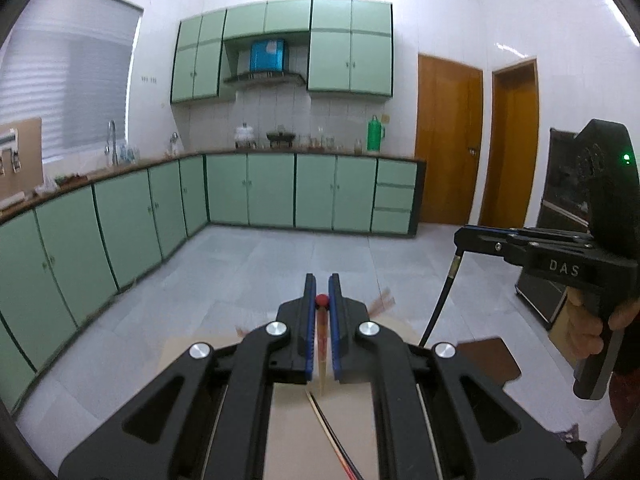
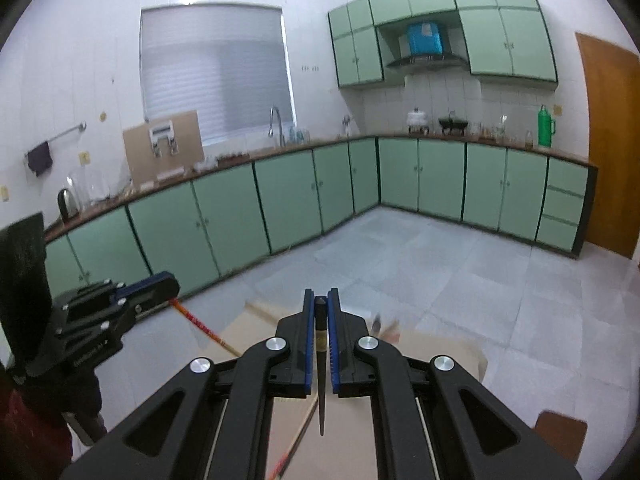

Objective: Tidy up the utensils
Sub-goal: 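Lift both chopsticks and carry them over the white holder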

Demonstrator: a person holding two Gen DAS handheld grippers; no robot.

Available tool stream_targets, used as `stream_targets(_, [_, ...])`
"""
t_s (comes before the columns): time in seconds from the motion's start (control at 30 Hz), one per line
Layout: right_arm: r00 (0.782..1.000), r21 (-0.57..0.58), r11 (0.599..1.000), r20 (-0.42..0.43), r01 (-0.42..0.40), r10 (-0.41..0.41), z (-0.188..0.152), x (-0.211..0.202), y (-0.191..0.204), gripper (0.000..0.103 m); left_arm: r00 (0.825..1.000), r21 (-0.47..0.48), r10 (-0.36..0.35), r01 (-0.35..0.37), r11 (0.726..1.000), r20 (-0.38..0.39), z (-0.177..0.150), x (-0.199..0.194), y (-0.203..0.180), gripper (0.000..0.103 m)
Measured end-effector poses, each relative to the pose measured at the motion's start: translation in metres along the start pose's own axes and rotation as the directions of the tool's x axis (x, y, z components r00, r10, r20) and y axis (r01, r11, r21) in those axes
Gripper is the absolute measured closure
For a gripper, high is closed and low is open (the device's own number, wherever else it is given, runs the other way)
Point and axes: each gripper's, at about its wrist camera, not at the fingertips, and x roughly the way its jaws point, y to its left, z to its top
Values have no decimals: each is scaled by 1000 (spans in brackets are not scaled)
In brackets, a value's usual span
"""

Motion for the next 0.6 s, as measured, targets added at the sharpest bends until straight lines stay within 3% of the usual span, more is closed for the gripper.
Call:
stream_targets(0.33, [993,51,998,106,47,-52,65,53,-22,97,991,40,85,-90,995,102,51,56,5,98])
stream_targets(0.6, [993,53,993,45,105,-108,50,115,-33,97,995,-4,93,-93,996,27,33,122,20,98])
